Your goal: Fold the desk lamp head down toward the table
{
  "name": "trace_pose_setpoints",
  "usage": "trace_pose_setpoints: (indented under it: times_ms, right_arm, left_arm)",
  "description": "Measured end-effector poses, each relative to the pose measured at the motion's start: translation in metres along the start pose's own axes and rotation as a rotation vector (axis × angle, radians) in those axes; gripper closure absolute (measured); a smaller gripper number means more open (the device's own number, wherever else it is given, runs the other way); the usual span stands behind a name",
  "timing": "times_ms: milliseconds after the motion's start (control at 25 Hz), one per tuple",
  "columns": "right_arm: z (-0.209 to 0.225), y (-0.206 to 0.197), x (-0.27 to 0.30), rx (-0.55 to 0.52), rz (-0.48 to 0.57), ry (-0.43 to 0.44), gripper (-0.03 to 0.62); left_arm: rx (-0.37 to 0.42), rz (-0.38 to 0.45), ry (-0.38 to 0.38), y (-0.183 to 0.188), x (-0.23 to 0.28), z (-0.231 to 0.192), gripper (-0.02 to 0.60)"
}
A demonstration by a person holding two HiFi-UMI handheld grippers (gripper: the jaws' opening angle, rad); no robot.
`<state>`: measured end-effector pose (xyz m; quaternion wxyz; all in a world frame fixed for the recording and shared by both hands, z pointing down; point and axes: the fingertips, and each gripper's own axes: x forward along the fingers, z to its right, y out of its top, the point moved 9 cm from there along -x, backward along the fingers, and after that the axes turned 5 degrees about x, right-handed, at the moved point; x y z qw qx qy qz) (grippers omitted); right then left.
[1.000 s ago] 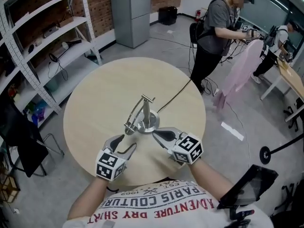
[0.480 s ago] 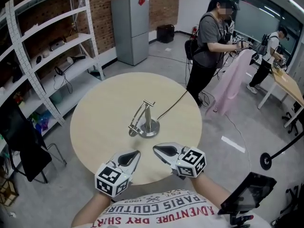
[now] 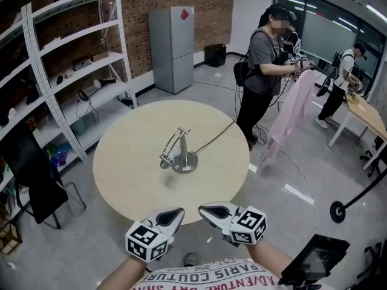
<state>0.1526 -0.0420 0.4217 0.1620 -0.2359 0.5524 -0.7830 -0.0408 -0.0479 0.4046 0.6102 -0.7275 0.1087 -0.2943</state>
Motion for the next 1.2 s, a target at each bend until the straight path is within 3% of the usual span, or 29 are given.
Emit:
trace_pose_setpoints:
  times_ms: [480, 1200]
  right_arm:
    - [-0.08, -0.007, -0.052, -0.028, 0.061, 0.026, 0.591]
    - [-0.106, -0.017, -0.09, -0.037, 0.073, -0.009, 0.591]
  left_arm:
    - [0.018, 0.035, 0.03, -0.004, -0.054, 0.081, 0.581]
    - [0.03, 0.052, 0.028, -0.009, -0.061, 0.114, 0.581]
